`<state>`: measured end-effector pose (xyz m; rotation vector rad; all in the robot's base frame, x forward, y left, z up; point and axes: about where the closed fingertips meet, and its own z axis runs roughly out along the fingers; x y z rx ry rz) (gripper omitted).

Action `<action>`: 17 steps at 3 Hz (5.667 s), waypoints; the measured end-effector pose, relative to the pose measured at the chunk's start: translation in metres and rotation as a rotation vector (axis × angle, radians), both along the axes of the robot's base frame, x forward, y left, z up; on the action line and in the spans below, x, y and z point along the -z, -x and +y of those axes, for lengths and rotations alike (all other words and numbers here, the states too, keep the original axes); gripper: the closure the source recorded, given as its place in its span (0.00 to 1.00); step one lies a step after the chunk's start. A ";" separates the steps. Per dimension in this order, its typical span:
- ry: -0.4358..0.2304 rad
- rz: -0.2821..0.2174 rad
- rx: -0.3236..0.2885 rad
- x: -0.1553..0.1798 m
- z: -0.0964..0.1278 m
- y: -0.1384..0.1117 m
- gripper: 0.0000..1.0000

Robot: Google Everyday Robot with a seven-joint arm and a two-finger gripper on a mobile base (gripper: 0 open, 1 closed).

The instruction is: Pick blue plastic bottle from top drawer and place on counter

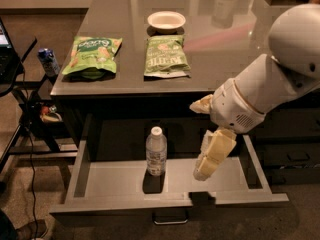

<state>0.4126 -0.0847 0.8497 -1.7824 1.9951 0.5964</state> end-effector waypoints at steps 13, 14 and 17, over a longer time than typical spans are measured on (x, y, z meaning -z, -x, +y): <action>-0.313 0.059 0.059 0.148 0.112 -0.071 0.19; -0.313 0.059 0.059 0.148 0.112 -0.071 0.42; -0.313 0.059 0.058 0.148 0.112 -0.071 1.00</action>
Offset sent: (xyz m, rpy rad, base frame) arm 0.0598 0.0374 -0.0488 0.1579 -0.1096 -0.0331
